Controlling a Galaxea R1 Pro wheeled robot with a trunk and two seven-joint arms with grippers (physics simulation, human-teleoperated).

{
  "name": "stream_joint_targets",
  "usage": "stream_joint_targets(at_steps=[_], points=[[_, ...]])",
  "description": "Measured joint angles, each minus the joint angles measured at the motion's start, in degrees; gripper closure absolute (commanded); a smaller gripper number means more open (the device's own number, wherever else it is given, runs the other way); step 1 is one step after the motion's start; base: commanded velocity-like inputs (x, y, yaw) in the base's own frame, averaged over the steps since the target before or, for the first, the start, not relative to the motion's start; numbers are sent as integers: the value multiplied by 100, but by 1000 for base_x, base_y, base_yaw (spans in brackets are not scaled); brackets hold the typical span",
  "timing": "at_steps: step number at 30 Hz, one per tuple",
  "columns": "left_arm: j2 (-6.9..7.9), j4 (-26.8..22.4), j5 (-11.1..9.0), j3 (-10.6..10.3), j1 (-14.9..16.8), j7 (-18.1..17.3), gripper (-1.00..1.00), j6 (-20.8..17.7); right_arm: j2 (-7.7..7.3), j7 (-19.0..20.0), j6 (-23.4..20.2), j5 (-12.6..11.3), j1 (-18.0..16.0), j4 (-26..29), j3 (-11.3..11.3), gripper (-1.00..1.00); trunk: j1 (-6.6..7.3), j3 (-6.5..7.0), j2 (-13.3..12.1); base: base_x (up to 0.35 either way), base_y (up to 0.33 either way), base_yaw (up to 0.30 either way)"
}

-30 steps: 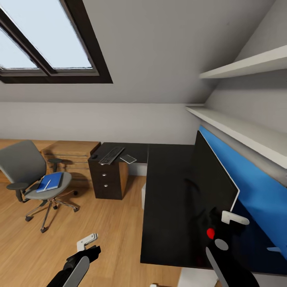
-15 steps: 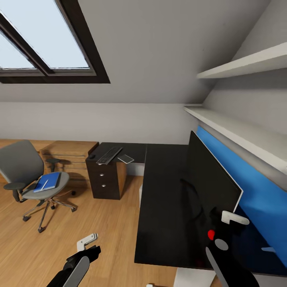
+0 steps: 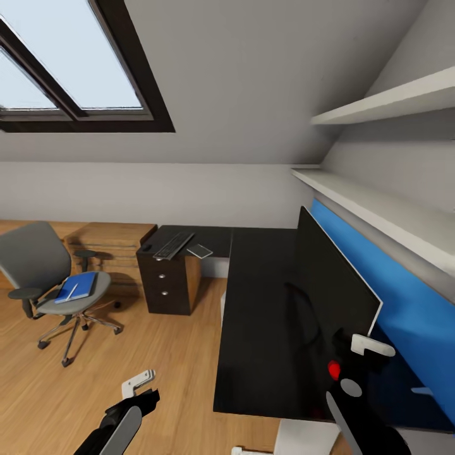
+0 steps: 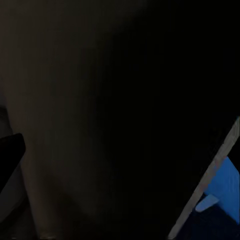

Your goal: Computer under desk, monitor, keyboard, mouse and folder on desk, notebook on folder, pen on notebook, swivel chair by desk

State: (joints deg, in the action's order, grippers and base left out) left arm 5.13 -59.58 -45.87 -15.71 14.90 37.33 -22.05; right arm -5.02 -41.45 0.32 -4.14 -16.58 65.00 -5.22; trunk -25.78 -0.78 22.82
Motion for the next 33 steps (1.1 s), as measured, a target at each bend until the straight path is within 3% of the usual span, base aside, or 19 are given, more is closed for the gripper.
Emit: stream_joint_targets(at_steps=[14, 18, 19, 20, 22, 23, 27, 31, 33], points=[[6, 2, 0, 0, 0, 8, -100, 0, 20, 6, 3, -12, 1, -1, -17, -100, -1, 0, 0, -333, 0, 0], [3, 2, 15, -31, 0, 9, -100, 0, 24, 4, 119, -14, 1, 27, -118, -100, -1, 0, 0, -337, 0, 0], [9, 10, 71, -112, 0, 8, -100, 1, 28, -6, 214, -16, 5, 83, -205, -100, -1, 0, 0, -337, 0, 0], [19, 98, 268, -260, -1, 9, -100, 10, 34, -18, 267, -27, 9, 125, -374, -100, -1, 0, 0, -337, 0, 0], [23, 300, 493, -317, -1, 4, -100, 67, 50, -22, 282, -42, 16, 129, -511, -100, -1, 0, 0, -337, 0, 0], [18, 682, 642, -410, -2, -48, -100, 358, 108, -21, 295, -59, 34, 79, -589, -100, -1, -1, -1, -337, 5, 0], [10, 1247, 700, -807, -1, -343, -100, 927, 212, -22, 317, -73, 180, -66, -619, -100, -1, 0, 0, -336, 54, 0], [-7, 1874, 699, -1197, -2, -547, -100, 1731, 333, -19, 417, -83, 605, -266, -629, -100, -1, -1, 0, -319, 147, 0], [-22, 2088, 698, -1337, -2, -573, -100, 1901, 385, -20, 599, -83, 741, -422, -630, -100, -1, -1, 0, -304, 182, 0]])
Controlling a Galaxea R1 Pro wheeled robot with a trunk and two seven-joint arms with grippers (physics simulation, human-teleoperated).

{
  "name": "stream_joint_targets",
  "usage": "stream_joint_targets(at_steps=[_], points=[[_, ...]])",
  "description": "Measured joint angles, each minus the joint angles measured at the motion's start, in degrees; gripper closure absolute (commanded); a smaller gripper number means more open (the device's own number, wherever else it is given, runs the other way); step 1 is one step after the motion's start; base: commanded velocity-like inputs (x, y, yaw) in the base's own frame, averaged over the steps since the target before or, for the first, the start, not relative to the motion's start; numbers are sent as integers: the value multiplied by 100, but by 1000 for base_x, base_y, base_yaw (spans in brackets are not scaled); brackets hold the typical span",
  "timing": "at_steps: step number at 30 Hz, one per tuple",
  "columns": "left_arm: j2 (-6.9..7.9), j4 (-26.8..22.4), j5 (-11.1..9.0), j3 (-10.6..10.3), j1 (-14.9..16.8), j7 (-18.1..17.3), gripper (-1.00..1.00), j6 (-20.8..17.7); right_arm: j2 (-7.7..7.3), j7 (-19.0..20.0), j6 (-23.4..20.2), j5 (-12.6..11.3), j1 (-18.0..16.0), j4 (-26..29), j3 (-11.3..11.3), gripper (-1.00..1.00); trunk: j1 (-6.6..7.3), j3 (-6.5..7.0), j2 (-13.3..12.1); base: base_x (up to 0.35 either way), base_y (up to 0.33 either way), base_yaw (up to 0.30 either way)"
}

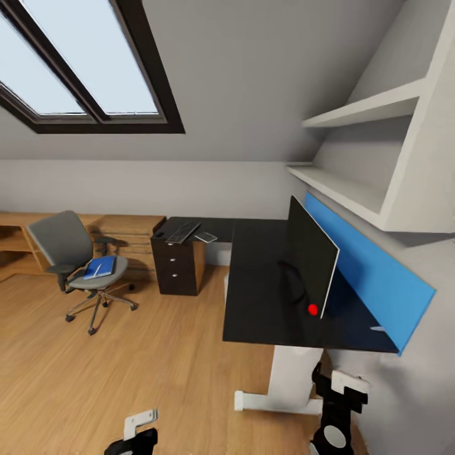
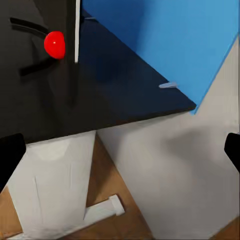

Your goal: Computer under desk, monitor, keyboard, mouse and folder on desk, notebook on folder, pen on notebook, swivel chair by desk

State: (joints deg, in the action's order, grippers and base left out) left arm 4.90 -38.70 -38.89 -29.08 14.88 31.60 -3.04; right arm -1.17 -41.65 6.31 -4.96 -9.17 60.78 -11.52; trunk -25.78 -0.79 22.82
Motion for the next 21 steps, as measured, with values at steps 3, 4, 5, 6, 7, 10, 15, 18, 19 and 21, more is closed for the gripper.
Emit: stream_joint_targets(at_steps=[3, 4, 5, 6, 7, 10, 15, 18, 19, 21], points=[[-11, 209, 4, -215, 0, -54, -100, 119, 72, -5, 451, 4, 115, -438, -5, -100, 0, 0, 0, -299, 191, 0], [-12, 235, 6, -243, 0, -68, -100, 132, 86, -7, 545, 7, 127, -553, -10, -100, 0, 1, 0, -297, 195, 0], [-13, 259, 5, -264, 0, -83, -100, 141, 100, -6, 636, 8, 136, -664, -11, -100, 0, 1, 0, -296, 196, 0], [-14, 287, 4, -281, 0, -100, -100, 148, 112, -3, 725, 8, 144, -776, -12, -100, 0, 1, 0, -295, 197, 0], [-15, 357, 2, -305, 0, -142, -100, 158, 132, 4, 892, 6, 155, -990, -14, -100, 0, 0, 0, -295, 199, 0], [-25, 614, 8, -340, 0, -300, -100, 175, 180, 35, 1255, 9, 168, -1471, -33, -100, 0, 1, -1, -291, 204, 0], [-47, 938, -1, -355, 1, -708, -100, 184, 237, 183, 1781, 10, 174, -2176, -61, -100, 1, 1, 0, -235, 249, 0], [-118, 1084, -5, -355, 1, -830, -100, 184, 328, 575, 2189, 9, 175, -2693, -46, -100, 3, 0, 0, -44, 310, 74], [-211, 1186, 1, -354, 0, -861, -100, 201, 366, 1001, 2523, 2, 171, -3153, -25, -100, 5, 0, 1, 81, 321, 214], [-232, 1248, 13, -355, 1, -865, -100, 295, 376, 1150, 2619, 9, 167, -3297, -21, -100, 5, 1, 1, 140, 312, 243]])
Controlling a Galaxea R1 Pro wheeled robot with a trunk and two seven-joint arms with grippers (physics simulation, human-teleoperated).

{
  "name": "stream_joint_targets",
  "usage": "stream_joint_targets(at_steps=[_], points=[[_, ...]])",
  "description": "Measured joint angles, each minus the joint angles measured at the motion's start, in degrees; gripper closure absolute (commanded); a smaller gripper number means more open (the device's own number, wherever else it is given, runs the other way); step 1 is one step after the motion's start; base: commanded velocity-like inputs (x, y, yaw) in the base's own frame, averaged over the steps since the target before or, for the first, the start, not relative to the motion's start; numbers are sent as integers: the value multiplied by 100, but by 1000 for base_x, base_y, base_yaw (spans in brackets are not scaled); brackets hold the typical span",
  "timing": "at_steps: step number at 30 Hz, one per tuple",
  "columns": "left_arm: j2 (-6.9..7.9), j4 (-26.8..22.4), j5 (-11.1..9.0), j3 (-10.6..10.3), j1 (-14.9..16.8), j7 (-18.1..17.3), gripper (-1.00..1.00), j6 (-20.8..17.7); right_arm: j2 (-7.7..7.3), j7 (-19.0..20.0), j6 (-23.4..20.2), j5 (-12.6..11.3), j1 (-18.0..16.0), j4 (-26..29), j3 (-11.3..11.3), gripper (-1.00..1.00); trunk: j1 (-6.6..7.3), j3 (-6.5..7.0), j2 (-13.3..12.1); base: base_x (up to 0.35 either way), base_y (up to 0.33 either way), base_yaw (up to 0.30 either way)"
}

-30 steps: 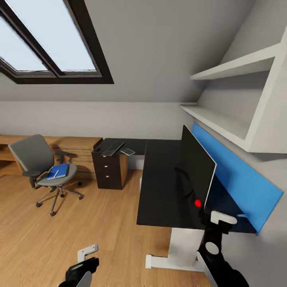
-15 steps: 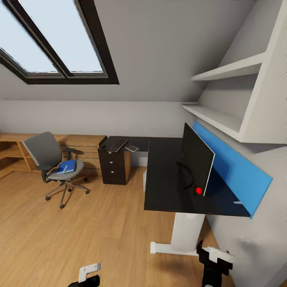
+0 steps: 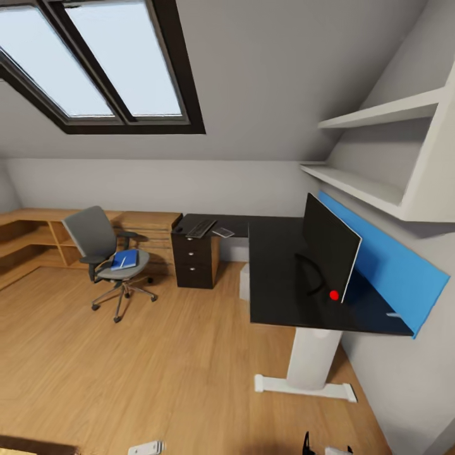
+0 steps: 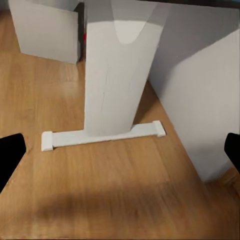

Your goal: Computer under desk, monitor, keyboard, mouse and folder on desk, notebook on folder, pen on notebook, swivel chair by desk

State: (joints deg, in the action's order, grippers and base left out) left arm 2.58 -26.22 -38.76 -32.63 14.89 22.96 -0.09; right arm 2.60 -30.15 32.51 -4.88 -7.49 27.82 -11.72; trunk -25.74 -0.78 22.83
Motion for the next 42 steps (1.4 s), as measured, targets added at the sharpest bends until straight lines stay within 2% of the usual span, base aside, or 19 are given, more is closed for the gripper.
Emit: stream_joint_targets(at_steps=[3, 5, 7, 10, 23, 26, 30, 32, 36, 37, 42], points=[[-53, 217, 8, -13, 0, 4, -100, 237, 71, 133, 75, -4, -1, -122, 6, -100, 1, 0, 0, 214, 282, 268], [-98, 283, 17, -16, 0, 5, -100, 261, 102, 143, 81, -2, -1, -144, 7, -100, 1, 0, 0, 229, 276, 272], [-217, 399, 36, -17, -1, 5, -100, 291, 140, 154, 88, -3, -2, -205, 7, -100, 1, -1, 0, 238, 272, 275], [-270, 440, 46, -19, -2, 5, -100, 299, 153, 158, 91, -5, -2, -230, 7, -100, 1, -6, 0, 240, 271, 273], [-296, 463, 54, -17, -2, 3, -100, 316, 159, 166, 104, 11, 0, -244, 6, -100, 1, -54, -4, 242, 270, 185], [-296, 466, 53, -11, -2, 3, -100, 495, 158, 195, 109, 35, 0, -260, 1, -100, 1, -56, -4, 244, 267, 20], [-297, 502, 38, -9, -2, 4, -100, 938, 154, 325, 111, 54, 0, -311, -5, -100, 1, -58, -4, 248, 260, 6], [-336, 553, 31, -9, -2, 4, -100, 1111, 150, 547, 112, 68, 0, -396, -9, -100, 2, -58, -4, 251, 257, 1], [-372, 593, 29, -9, -2, 4, -100, 1155, 157, 648, 113, 70, 0, -425, -8, -100, 2, -58, -4, 253, 255, 0], [-422, 638, 28, -11, -2, 4, -100, 1173, 164, 692, 113, 73, 0, -439, -10, -100, 2, -58, -4, 258, 247, 0], [-447, 653, 28, -10, -2, -1, -100, 1161, 167, 812, 113, 60, 0, -441, -10, -100, 2, -58, -4, 290, 203, -19]])
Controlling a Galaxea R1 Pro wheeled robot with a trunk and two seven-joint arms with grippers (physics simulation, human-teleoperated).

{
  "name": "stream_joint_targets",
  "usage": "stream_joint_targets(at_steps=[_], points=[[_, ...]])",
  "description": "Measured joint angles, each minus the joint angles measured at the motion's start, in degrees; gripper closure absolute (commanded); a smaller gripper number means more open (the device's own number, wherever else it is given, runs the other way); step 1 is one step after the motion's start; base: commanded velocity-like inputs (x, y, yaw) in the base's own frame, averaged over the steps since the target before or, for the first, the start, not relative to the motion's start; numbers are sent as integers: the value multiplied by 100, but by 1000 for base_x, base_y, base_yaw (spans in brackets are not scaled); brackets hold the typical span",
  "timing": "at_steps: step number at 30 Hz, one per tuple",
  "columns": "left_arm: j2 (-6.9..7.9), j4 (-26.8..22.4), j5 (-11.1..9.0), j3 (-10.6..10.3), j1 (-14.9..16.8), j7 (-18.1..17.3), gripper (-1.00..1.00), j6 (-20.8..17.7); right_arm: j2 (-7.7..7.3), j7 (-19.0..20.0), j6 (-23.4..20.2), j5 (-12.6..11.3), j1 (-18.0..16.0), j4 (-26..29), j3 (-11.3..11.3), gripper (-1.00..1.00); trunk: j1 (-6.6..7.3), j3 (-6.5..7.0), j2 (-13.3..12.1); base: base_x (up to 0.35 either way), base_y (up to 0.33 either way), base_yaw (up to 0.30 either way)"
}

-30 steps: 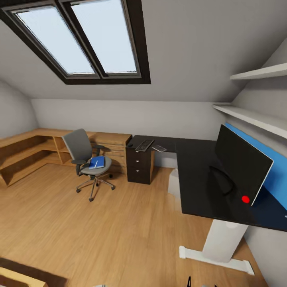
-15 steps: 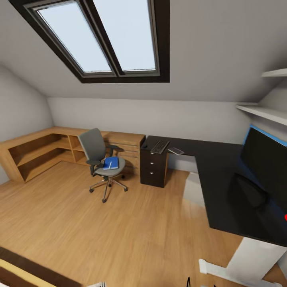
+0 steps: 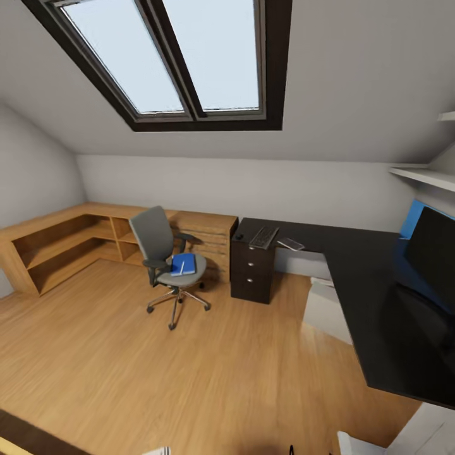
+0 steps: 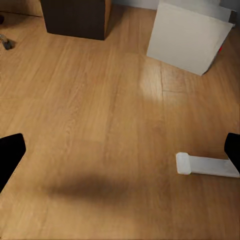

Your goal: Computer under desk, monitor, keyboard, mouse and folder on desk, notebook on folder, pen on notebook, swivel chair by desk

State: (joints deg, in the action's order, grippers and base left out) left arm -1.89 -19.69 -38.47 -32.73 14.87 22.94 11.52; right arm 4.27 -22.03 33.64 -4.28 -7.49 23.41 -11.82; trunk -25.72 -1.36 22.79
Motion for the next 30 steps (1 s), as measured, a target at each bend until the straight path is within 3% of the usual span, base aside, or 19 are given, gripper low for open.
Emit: stream_joint_targets(at_steps=[8, 18, 30], points=[[-6, 2, 1, 1, 1, 1, -100, -11, -1, 13, -1, -2, 1, 2, 0, -100, 0, 14, 0, 302, 79, -242], [-1, 1, 1, 0, 2, 2, -100, -12, -9, 14, 0, -2, 1, 3, 0, -100, -1, 34, 2, 128, 4, -252], [-3, 2, 1, 5, 2, 2, -100, -12, -7, 14, -1, -2, 0, 3, 0, -100, 0, 49, 3, 315, 0, -260]])
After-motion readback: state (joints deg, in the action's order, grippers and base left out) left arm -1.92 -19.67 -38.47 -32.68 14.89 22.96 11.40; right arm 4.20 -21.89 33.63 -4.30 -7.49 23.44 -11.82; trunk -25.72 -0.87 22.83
